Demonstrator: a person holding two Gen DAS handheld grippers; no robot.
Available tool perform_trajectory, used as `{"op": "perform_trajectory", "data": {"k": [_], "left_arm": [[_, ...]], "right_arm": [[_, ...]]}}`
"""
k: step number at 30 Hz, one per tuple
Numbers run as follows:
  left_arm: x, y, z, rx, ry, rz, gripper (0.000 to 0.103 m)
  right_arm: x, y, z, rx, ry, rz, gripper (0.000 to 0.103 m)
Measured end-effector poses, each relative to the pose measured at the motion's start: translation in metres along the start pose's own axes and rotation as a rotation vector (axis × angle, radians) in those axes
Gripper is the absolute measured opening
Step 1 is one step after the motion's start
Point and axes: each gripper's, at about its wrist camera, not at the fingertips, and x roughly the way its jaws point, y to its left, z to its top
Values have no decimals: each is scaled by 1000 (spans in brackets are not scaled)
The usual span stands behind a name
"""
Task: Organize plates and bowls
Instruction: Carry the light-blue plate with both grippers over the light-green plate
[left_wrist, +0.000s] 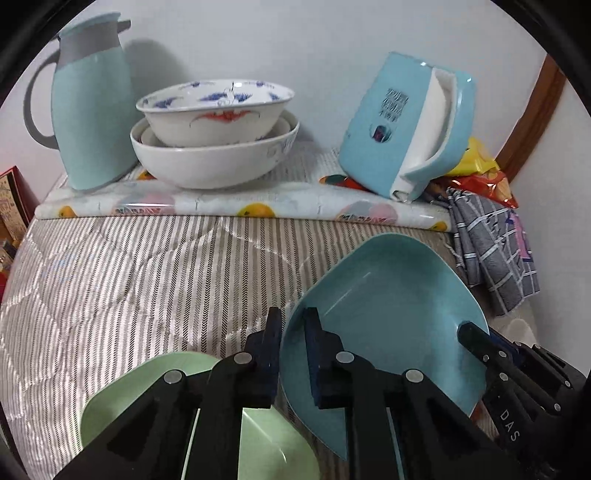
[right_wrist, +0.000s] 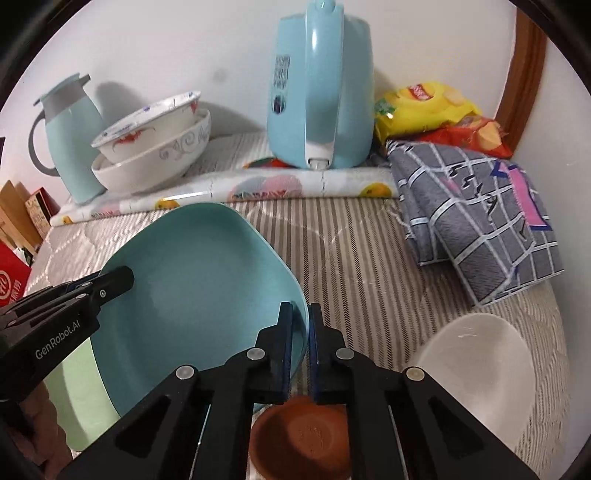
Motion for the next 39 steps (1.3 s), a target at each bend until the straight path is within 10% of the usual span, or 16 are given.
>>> {"op": "perform_trajectory", "data": {"k": [39], "left_arm": [[-137,-29,-61,35,-129,-28,13]], "right_arm": [[-148,-10,-67,86,-154,-13,6]]}}
